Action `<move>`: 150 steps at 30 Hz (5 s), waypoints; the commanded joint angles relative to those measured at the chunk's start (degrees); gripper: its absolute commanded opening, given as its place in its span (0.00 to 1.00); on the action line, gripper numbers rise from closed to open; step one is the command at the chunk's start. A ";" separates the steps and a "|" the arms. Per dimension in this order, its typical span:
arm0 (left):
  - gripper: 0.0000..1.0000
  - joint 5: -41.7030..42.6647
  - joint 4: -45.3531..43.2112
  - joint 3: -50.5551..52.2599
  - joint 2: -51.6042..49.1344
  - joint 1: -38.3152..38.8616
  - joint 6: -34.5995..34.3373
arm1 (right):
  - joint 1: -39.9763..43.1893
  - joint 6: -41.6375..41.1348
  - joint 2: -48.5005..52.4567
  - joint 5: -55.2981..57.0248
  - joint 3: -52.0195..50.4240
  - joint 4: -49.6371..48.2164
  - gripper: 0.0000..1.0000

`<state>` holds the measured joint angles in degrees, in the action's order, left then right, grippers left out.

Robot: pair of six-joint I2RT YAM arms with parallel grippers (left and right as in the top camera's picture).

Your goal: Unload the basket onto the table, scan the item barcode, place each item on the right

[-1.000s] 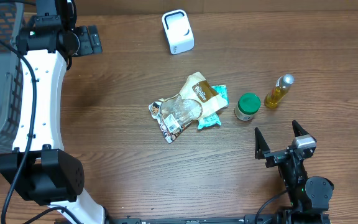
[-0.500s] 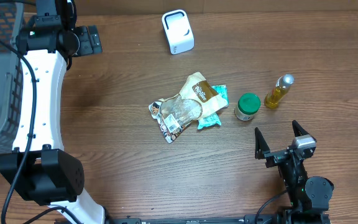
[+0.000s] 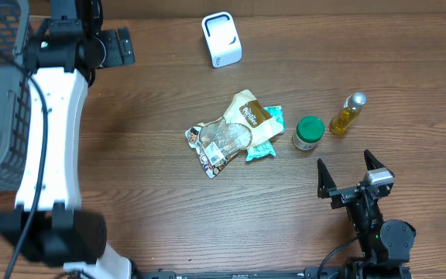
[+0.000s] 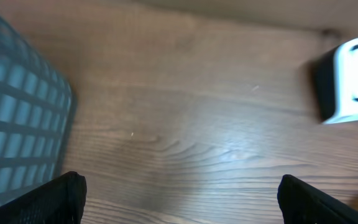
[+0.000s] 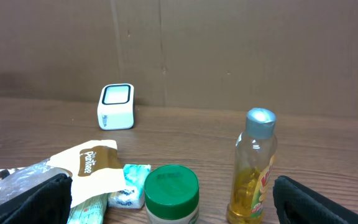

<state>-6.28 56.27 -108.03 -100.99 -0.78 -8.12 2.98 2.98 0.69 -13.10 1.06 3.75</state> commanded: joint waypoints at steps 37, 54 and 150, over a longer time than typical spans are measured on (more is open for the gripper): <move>0.99 -0.13 2.45 32.92 46.58 1.20 0.42 | 0.26 -0.37 -0.52 0.42 -0.61 -0.20 1.00; 1.00 -3.13 2.19 57.61 62.29 1.18 0.42 | 0.26 -0.37 -0.52 0.42 -0.61 -0.20 1.00; 1.00 -0.22 -52.43 107.75 100.80 1.18 -0.79 | 0.26 -0.37 -0.52 0.42 -0.61 -0.20 1.00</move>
<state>-4.78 3.95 -0.49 -0.75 0.40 -10.31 3.01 2.96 0.69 -13.10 1.06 3.88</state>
